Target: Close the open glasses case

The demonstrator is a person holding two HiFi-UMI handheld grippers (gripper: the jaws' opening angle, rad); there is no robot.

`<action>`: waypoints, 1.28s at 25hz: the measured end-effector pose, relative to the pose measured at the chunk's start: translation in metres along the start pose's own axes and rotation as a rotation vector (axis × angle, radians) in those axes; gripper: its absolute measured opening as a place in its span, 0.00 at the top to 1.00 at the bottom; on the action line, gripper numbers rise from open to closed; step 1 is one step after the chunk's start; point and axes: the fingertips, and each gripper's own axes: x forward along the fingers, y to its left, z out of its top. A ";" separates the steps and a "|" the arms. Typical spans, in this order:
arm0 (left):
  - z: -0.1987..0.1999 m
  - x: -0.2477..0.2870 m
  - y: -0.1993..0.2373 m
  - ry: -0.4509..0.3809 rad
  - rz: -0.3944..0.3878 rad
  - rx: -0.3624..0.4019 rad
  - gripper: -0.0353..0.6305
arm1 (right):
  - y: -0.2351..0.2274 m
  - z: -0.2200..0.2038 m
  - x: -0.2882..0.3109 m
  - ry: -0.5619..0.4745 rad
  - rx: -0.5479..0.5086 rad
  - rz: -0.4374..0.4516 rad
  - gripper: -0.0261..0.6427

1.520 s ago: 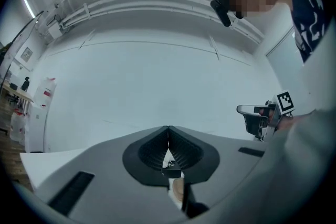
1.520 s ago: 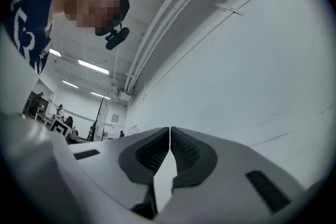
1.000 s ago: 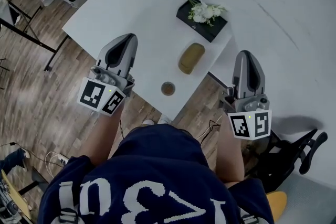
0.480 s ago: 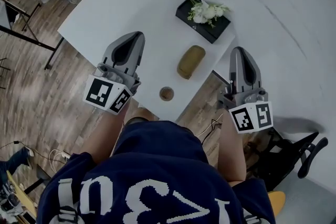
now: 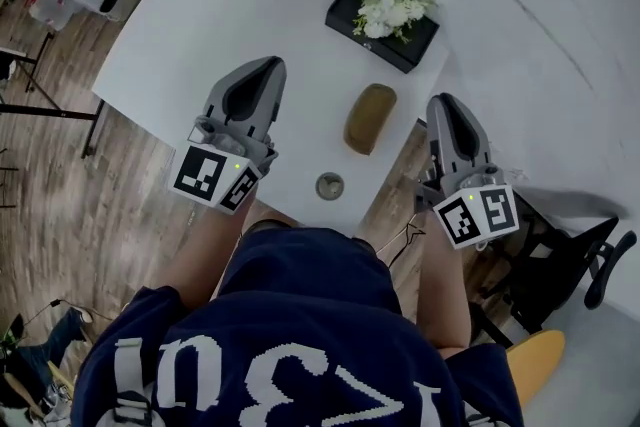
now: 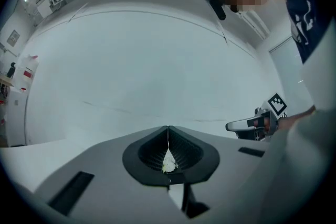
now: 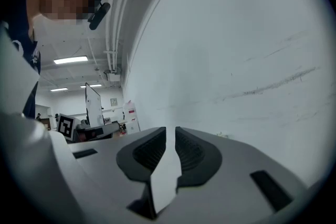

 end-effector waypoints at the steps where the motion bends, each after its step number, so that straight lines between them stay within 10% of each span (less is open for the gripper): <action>1: -0.006 0.003 0.002 0.009 -0.010 -0.008 0.93 | -0.004 -0.012 0.003 0.029 0.013 -0.012 0.84; 13: -0.072 0.026 0.010 0.136 -0.100 -0.060 0.93 | -0.069 -0.200 0.014 0.383 0.367 -0.170 0.69; 23: -0.104 0.031 0.015 0.215 -0.128 -0.076 0.93 | -0.076 -0.251 0.017 0.484 0.352 -0.190 0.69; 32: -0.122 0.033 0.020 0.254 -0.134 -0.081 0.93 | -0.015 -0.233 0.065 0.512 0.185 0.004 0.69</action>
